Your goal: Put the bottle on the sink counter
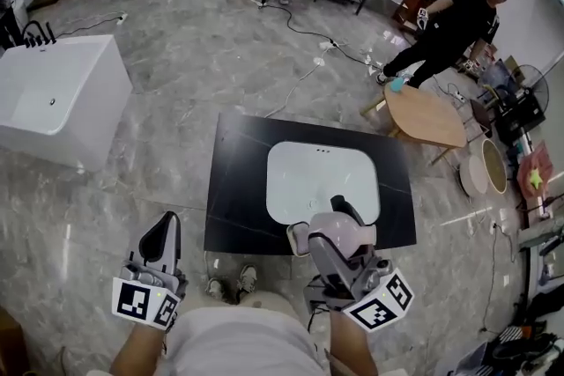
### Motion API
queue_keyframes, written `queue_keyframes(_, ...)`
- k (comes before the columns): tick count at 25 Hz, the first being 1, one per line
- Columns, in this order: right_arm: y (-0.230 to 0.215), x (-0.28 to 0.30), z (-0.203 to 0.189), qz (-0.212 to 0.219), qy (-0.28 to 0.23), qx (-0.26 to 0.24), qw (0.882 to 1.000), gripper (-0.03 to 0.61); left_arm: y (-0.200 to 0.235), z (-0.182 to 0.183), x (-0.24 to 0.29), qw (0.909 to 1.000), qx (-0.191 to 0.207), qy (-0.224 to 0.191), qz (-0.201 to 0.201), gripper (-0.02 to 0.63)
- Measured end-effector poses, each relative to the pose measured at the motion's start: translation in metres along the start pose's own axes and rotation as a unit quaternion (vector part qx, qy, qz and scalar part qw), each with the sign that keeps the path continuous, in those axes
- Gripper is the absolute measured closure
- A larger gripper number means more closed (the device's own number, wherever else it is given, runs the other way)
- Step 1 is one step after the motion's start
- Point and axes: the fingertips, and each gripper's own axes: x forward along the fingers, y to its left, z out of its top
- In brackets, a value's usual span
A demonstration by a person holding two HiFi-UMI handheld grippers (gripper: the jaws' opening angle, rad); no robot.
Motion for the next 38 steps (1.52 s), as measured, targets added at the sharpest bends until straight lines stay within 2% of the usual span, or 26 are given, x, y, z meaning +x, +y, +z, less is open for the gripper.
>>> queue_keyframes(3,-0.004,0.015,-0.008,0.012,0.018,0.003,1.000,0.170,0.008,0.004,0.006,0.9998,0.001,0.002,0.018,0.600)
queue_keyframes(10,-0.021,0.034,-0.047,0.018,0.064,0.010,0.998,0.170,0.019,-0.014,0.012,0.9989,0.002,0.018,0.043,0.600)
queue_keyframes(24,-0.042,0.064,-0.163,0.022,0.170,-0.017,0.985,0.170,0.059,-0.081,0.007,0.9938,-0.024,0.062,0.089,0.600)
queue_keyframes(32,-0.061,0.077,-0.230,0.022,0.208,-0.056,0.976,0.170,0.073,-0.116,0.013,0.9924,-0.026,0.076,0.093,0.600)
queue_keyframes(38,-0.072,0.077,-0.288,0.024,0.251,-0.098,0.963,0.170,0.085,-0.145,0.018,0.9910,-0.027,0.092,0.094,0.600)
